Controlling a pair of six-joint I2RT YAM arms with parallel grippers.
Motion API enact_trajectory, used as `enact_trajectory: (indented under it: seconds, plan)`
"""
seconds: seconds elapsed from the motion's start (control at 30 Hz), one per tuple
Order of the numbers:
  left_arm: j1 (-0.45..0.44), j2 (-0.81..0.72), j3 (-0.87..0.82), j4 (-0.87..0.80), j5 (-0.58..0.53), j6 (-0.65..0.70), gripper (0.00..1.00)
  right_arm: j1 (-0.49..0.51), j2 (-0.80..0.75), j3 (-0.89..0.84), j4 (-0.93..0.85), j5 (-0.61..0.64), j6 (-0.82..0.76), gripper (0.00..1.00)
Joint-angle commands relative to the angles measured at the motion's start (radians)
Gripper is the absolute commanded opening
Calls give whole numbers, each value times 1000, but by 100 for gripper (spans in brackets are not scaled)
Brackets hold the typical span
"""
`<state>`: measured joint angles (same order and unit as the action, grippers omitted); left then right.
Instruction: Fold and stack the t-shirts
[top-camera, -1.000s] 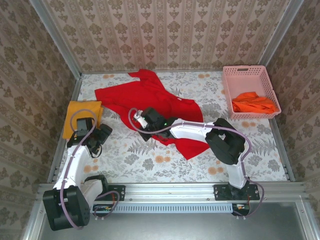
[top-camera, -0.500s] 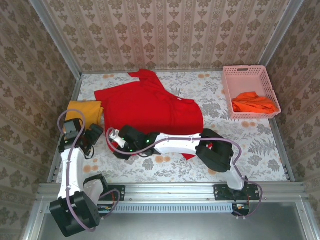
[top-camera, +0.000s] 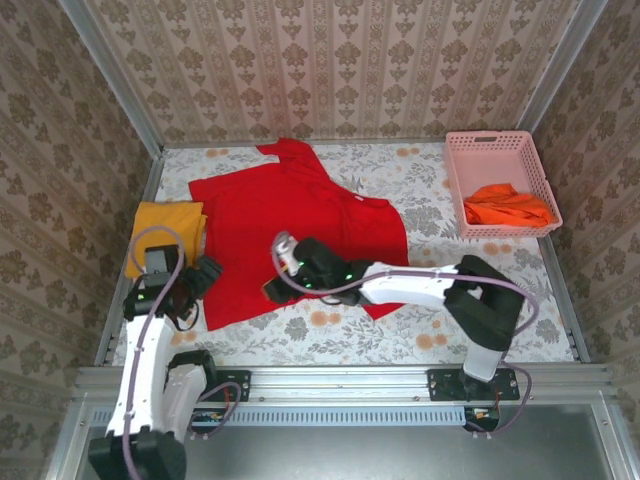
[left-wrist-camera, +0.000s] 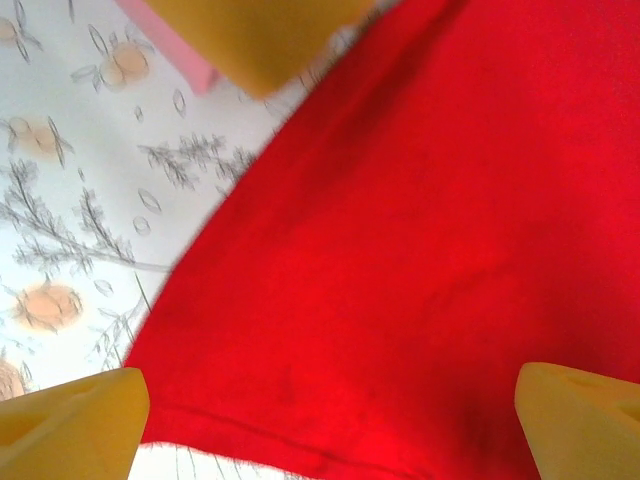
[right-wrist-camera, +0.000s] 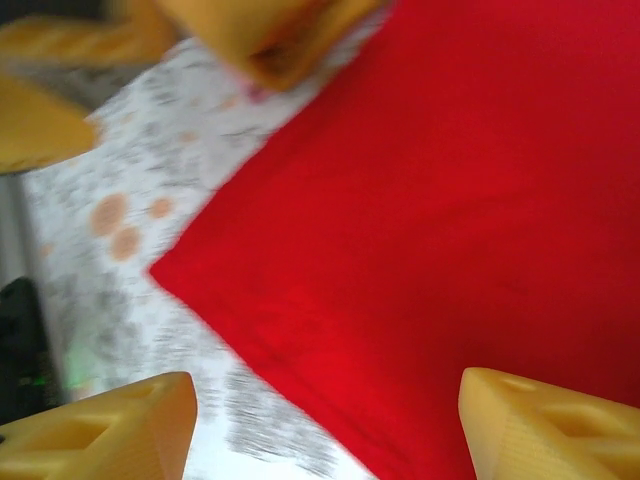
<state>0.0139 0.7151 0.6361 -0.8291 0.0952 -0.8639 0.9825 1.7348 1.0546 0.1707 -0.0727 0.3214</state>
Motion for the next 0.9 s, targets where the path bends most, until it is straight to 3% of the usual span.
enact_trajectory:
  seconds: [0.0,0.1,0.2,0.53,0.73,0.87]
  plan:
    - [-151,-61,-34,-200,-181,-239,95,-75,-96,-113,26,133,92,71]
    - [-309,-100,-57,-377,-310,-505,92,-144,-164,-192,-19,165,133,71]
    - [-389,-137,-104,-448,-353,-645,90,-197,-206,-227,-80,188,151,70]
    - [-404,221,-82,-224,-270,-669,84,-277,-220,-260,-63,128,144,71]
    - [-391,296,-101,-135,-275,-672,70,-299,-220,-260,-55,97,140,70]
    - [-334,320,-136,-57,-246,-630,67,-306,-228,-268,-63,88,127,70]
